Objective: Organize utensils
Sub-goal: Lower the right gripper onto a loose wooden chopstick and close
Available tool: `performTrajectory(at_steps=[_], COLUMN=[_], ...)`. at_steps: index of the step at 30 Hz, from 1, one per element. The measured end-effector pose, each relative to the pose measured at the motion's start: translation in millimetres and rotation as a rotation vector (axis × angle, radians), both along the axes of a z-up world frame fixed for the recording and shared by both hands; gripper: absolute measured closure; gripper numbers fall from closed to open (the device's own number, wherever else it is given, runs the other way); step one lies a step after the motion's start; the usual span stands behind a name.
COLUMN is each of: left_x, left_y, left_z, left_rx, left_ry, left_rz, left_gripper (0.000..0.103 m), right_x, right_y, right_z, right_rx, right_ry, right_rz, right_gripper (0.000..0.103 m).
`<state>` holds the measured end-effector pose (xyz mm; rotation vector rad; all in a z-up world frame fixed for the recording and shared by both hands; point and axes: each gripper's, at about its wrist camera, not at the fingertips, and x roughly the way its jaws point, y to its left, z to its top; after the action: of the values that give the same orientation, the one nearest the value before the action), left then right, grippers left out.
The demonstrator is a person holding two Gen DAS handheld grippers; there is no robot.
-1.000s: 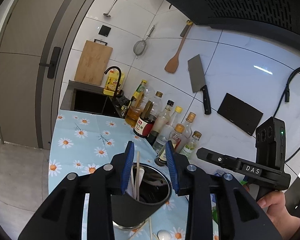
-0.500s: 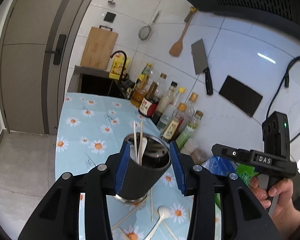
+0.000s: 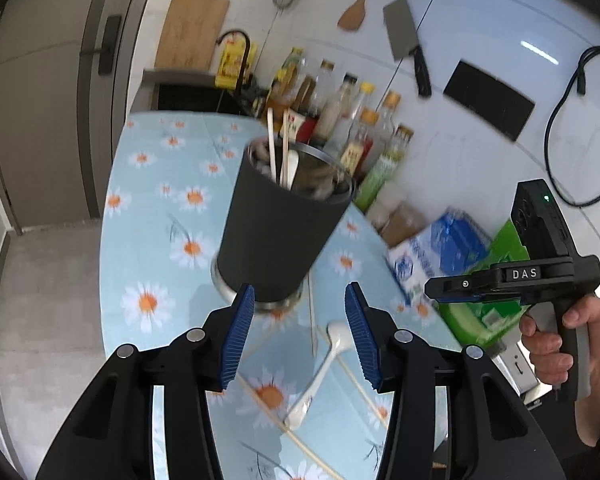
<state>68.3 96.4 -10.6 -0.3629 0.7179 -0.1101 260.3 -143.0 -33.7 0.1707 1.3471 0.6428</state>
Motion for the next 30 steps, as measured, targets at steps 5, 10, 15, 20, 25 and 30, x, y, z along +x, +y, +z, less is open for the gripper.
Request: performTrajectory(at_steps=[5,10,15,20,25,30], left_x=[-4.0,-12.0,-21.6,-29.7,-33.6,-35.5], left_y=[0.1,-0.5,1.2,2.9,6.9,11.2], left_z=[-21.0,-37.4,-60.3,-71.2,-74.6,-77.6], left_rx=[-0.029,-0.054,-0.107,-0.142,-0.162,-0.176], left_ry=[0.063,0.105,0.158,0.175,0.177,0.18], left_rz=[0.004,0.011,0.021,0.031,0.044,0.057], left_gripper=[0.057,0.057,0.057,0.057,0.057,0.057], right_x=[-4.4,-7.2,-13.1,-17.4,-16.3,-16.6], right_y=[-7.0,-11.8,-10.9,-8.4,-8.3,0.2], right_z=[-30.2,-50.9,-74.0,-91.9,-99.6,-100.0], right_rx=[-0.065,-0.129,-0.201,-0.271,-0.331,-0.374], right_ry=[0.111,0.188,0.271,0.309,0.313,0.302], right_rz=[-0.023,-0.049,-0.071,-0.1,-0.13,-0.126], right_gripper=[0.043,0.044,0.057,0.069,0.08,0.085])
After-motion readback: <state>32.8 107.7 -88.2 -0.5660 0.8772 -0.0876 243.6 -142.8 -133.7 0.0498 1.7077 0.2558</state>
